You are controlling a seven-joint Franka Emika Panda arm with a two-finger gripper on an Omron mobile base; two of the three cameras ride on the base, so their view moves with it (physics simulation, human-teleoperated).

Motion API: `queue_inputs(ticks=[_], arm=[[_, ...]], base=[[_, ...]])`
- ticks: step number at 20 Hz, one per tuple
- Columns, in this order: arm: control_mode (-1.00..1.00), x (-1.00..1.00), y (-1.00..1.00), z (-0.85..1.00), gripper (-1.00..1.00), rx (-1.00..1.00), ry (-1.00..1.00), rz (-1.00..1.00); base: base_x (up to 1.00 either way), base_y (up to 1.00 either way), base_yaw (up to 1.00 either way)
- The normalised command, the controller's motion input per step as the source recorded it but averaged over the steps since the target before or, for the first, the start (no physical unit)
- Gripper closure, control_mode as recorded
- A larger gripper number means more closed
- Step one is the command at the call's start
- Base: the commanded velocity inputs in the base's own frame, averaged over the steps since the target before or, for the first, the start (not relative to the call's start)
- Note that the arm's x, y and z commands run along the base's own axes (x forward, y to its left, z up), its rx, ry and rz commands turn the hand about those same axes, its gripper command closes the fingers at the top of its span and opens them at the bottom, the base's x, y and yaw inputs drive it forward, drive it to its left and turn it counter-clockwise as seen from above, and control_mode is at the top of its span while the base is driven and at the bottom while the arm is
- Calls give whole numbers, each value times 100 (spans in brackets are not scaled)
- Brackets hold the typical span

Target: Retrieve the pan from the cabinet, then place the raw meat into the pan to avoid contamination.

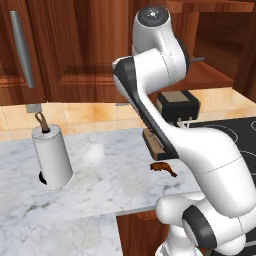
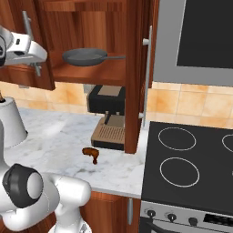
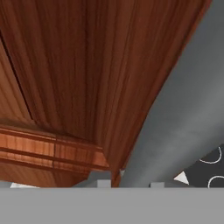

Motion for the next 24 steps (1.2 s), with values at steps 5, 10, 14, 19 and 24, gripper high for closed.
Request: queue_inputs(ticks=[5,10,14,19,24], arm=[[-100,-31,33,0,100,-2,0,-4],[-100,-47,34,0,100,-2,-1,-7],[-100,-53,38,0,100,-3,-2,-7],[-100,-48,38,0,100,-3,-1,-6],[-100,-28,35,-1,100,-5,0,-9]], base=[[0,0,0],[0,0,0],[0,0,0],[0,0,0],[0,0,0]])
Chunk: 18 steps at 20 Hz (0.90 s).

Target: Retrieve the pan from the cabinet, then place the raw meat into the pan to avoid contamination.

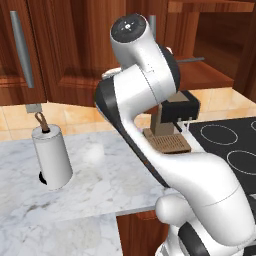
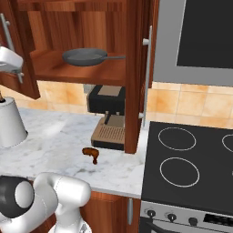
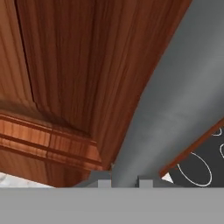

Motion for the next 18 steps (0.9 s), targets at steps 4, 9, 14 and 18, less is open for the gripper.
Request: queue_inputs(ticks=[4,9,14,18], arm=[[-100,-23,38,0,100,-5,0,-9],[-100,-27,48,0,100,-6,0,-8],[-100,-22,51,0,100,-5,0,-9],[-100,-14,42,-2,-100,-3,0,-9]], base=[[0,0,0],[0,0,0],[0,0,0],[0,0,0]])
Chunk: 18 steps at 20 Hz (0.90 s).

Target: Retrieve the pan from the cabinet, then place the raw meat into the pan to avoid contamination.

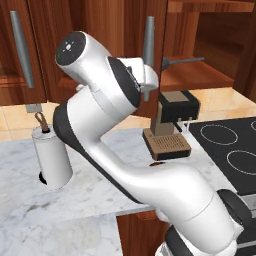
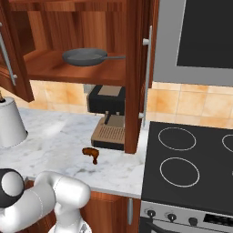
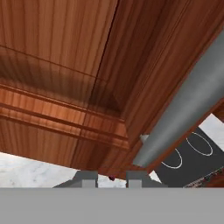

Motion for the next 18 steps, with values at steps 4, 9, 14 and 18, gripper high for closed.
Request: queue_inputs(ticks=[4,9,14,18], arm=[[-100,-48,-1,0,-100,0,0,-9],[-100,-58,-17,0,-100,3,0,-11],[-100,-37,-38,0,-100,20,0,-5],[-100,-17,-38,0,-100,31,-2,0]], base=[[0,0,0],[0,0,0],[0,0,0],[0,0,0]])
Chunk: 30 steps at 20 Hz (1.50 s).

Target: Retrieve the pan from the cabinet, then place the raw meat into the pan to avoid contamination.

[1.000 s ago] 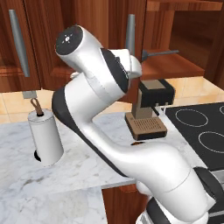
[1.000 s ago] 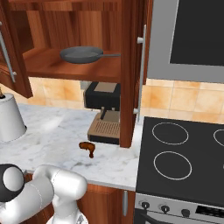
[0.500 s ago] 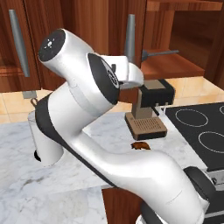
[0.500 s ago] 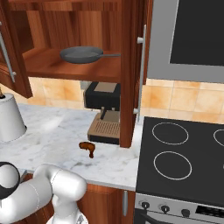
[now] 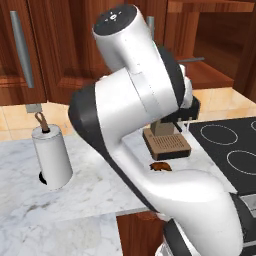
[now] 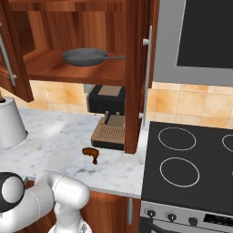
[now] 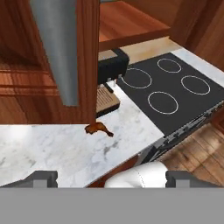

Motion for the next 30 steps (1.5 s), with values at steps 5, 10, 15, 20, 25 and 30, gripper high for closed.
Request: queue_inputs(ticks=[5,10,15,20,25,30], arm=[[-100,0,-60,0,-100,36,-5,0],[-100,6,-51,0,-100,30,-5,0],[-100,8,-36,0,-100,26,-5,0],[-100,31,-26,0,-100,25,-3,-2],[-100,39,-20,0,-100,27,-2,0],[-100,31,-13,-1,-100,26,-1,0]], base=[[0,0,0],[0,0,0],[0,0,0],[0,0,0],[0,0,0],[0,0,0]])
